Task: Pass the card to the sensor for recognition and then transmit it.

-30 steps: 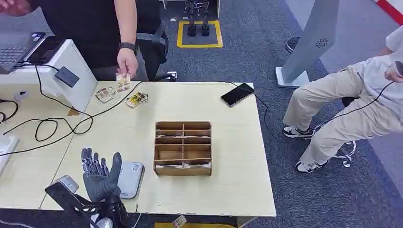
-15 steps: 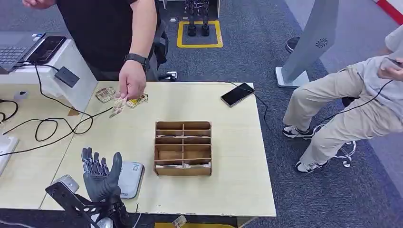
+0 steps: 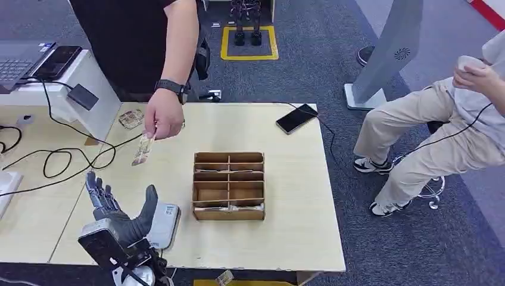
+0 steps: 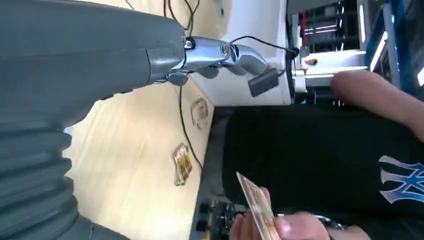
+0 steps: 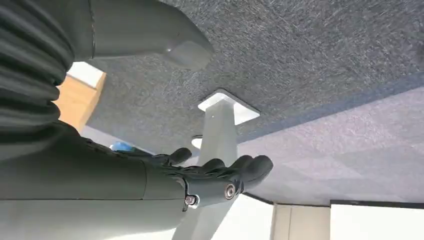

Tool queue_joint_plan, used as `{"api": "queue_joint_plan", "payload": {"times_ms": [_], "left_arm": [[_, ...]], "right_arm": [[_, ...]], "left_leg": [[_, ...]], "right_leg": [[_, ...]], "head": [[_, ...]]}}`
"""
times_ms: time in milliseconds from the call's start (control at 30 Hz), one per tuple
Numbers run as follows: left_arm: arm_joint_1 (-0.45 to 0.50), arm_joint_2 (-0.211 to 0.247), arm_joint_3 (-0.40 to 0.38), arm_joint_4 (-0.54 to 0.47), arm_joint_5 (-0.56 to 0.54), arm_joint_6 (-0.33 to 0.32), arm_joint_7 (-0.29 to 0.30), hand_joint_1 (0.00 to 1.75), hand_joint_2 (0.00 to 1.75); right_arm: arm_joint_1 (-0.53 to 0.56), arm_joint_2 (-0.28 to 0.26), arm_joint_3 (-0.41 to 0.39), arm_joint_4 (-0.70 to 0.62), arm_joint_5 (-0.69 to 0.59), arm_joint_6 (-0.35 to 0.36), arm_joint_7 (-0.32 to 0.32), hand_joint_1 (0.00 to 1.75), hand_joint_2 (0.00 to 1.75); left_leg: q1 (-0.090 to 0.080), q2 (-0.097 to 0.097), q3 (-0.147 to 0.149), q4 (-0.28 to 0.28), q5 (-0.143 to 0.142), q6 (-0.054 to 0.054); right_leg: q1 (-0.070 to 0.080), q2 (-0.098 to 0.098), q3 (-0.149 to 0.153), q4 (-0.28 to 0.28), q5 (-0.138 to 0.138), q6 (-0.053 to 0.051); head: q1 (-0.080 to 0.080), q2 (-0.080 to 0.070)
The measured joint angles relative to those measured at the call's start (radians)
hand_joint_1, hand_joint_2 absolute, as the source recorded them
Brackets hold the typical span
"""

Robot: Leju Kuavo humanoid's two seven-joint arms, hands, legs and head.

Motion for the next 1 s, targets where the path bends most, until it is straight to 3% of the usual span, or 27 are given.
{"api": "queue_joint_plan", "payload": {"times_ms": [167,300,433,1000], "left_arm": [[0.000,-0.001,0.011,0.013,-0.005,0.000,-0.003,0.00,1.75],[-0.016,-0.013,0.052,0.029,-0.191,0.000,-0.063,0.00,1.75],[-0.069,-0.019,0.147,0.063,-0.358,0.000,-0.096,0.00,1.75],[-0.190,-0.027,0.409,0.058,-0.738,0.002,-0.100,0.00,1.75]], "right_arm": [[0.000,0.000,0.000,0.000,0.001,0.000,-0.001,0.00,1.75],[-0.002,0.000,0.000,0.005,0.020,0.000,-0.015,0.00,1.75],[-0.005,0.000,0.000,0.011,0.039,0.000,-0.025,0.00,1.75],[-0.015,0.000,0.000,0.040,0.073,0.000,-0.047,0.00,1.75]], "left_leg": [[0.000,0.000,0.000,0.000,0.000,0.000],[0.000,0.000,0.000,0.000,0.000,0.000],[0.000,0.001,0.000,0.000,0.000,0.000],[0.000,0.001,0.000,0.000,0.001,0.000]], "right_leg": [[0.000,0.000,0.000,0.000,0.000,0.000],[0.000,0.000,0.000,0.000,0.000,0.000],[0.000,0.001,0.000,0.000,0.000,0.000],[0.000,0.001,0.000,0.000,0.001,0.000]], "head": [[0.000,0.000],[0.000,0.000],[0.000,0.000],[0.000,0.000]]}}
